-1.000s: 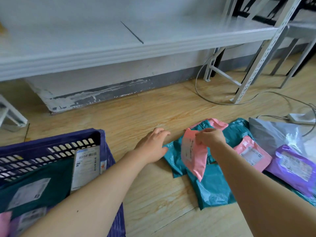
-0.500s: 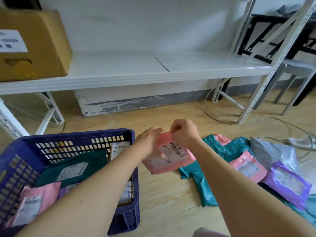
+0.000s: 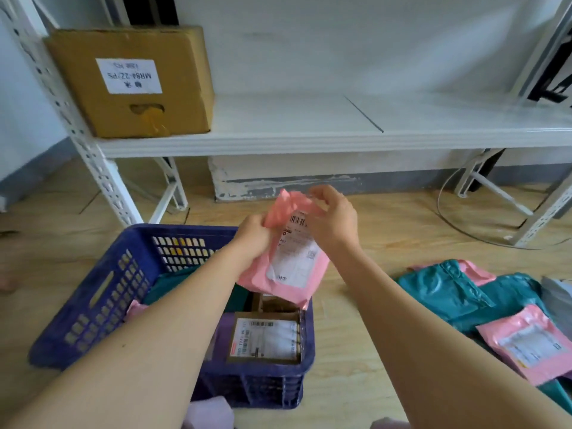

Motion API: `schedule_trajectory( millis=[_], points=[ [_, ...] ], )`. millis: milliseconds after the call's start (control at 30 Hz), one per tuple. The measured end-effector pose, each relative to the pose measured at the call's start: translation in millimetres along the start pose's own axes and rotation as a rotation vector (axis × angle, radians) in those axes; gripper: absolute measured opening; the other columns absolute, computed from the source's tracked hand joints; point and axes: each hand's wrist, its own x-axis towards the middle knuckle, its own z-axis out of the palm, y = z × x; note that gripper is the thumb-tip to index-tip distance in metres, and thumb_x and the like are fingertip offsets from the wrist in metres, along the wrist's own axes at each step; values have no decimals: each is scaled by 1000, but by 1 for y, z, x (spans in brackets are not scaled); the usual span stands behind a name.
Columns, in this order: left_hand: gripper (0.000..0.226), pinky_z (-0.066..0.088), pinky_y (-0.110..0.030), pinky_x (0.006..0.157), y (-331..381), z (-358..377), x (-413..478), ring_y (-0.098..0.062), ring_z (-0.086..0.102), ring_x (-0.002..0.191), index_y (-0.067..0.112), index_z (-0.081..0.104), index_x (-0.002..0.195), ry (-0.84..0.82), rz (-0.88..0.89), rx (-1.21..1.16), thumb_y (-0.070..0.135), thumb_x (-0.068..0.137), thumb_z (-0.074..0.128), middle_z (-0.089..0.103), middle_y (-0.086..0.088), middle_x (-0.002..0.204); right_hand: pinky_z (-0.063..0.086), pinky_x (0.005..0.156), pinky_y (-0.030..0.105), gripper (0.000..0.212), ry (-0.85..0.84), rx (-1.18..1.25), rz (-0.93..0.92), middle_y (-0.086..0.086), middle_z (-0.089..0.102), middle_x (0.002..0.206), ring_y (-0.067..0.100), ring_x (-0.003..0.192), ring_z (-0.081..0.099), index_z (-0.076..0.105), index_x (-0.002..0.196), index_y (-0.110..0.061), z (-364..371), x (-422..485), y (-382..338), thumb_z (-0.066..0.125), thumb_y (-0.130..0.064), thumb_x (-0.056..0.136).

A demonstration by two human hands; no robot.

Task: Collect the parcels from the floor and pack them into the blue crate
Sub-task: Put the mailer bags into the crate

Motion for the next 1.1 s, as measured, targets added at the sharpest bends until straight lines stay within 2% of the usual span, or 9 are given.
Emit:
schedule_trajectory(
  millis=[100,200,333,400,600,767,967,1033,1100],
  points=[
    [19,51,-37,81,-20,-28,1,-24,64,87,14,62,106,44,-96,-78,25,94,53,67,-5,91,44,98,41,44,-71,-99,34,6,58,123,27,115,52,57,123,-23,26,0,3,49,-10,82],
    [24,47,-48,95,-49,-57,6,-30,64,98,14,63,108,98,-180,-145,31,90,60,69,-8,102,39,105,43,45,-204,-163,91,7,50,134,27,123,45,45,135,-23,52,-4,4,44,-17,90],
    [38,43,-49,101,-94,-95,15,-31,60,108,11,60,122,171,-277,-176,28,87,64,66,-11,115,44,78,25,55,-449,-154,79,7,49,136,24,107,57,33,143,-24,83,-11,3,47,-15,91],
    [44,43,-48,101,-112,-110,18,-32,60,110,10,58,124,170,-323,-189,29,85,67,65,-13,118,49,73,29,59,-551,-113,104,7,50,137,25,98,61,28,146,-26,102,-12,1,47,-13,91],
    [31,47,-48,97,-154,-129,23,-35,65,101,4,61,117,175,-443,-230,20,91,61,69,-17,107,54,88,44,64,-715,-54,152,7,55,128,29,101,64,21,148,-30,164,-23,-7,49,-16,92],
    [33,49,-49,94,-213,-129,40,-33,66,97,7,63,111,118,-606,-173,30,89,61,70,-14,102,52,71,30,42,-730,-170,167,8,62,121,21,90,60,44,137,-17,209,-29,11,44,-18,95],
    [32,45,-40,100,-250,-118,47,-29,55,113,1,51,124,-72,-743,16,15,95,49,56,-9,122,36,46,16,23,-845,-332,149,-7,58,71,7,55,49,68,98,-10,242,-38,35,50,-24,95],
    [23,42,-29,88,-255,-112,48,-23,50,107,4,50,119,-120,-750,111,12,98,44,47,-4,110,35,44,16,20,-887,-435,130,-5,57,71,7,54,50,66,95,-10,247,-41,38,52,-24,94],
    [15,38,-19,65,-259,-102,49,-13,48,77,12,50,89,-146,-738,214,14,100,40,40,1,83,48,57,21,17,-906,-576,68,3,63,93,14,72,58,63,102,-10,248,-44,39,53,-20,93]
  ],
)
